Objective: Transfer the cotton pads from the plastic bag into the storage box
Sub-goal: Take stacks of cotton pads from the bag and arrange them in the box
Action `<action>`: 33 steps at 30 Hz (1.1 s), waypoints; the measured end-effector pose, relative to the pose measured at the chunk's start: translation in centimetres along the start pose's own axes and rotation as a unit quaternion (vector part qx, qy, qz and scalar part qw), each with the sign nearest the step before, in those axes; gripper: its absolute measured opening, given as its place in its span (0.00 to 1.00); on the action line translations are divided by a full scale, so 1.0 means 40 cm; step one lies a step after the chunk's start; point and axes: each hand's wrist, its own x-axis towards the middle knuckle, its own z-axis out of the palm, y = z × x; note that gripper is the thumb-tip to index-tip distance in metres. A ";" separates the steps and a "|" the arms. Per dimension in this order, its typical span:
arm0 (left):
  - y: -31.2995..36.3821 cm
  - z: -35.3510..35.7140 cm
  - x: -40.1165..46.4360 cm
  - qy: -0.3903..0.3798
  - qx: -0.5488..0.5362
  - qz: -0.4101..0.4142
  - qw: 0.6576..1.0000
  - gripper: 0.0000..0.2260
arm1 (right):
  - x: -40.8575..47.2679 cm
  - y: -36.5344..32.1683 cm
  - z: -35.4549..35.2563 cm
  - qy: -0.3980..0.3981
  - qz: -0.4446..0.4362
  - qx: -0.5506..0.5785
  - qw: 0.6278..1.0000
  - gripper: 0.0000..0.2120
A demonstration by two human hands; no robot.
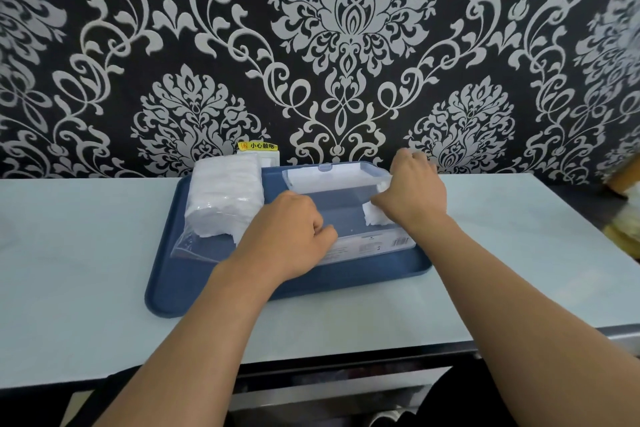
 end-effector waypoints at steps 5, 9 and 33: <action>0.000 0.002 -0.001 0.004 -0.011 -0.013 1.000 0.20 | -0.004 0.012 0.000 0.032 -0.036 0.166 0.985 0.24; 0.004 0.001 -0.003 0.012 -0.011 -0.006 1.000 0.19 | -0.032 -0.002 -0.076 0.041 -0.193 0.175 0.965 0.05; -0.213 -0.181 -0.156 0.064 -0.111 -0.212 0.969 0.39 | -0.300 -0.369 -0.039 -0.219 -0.352 0.044 0.909 0.07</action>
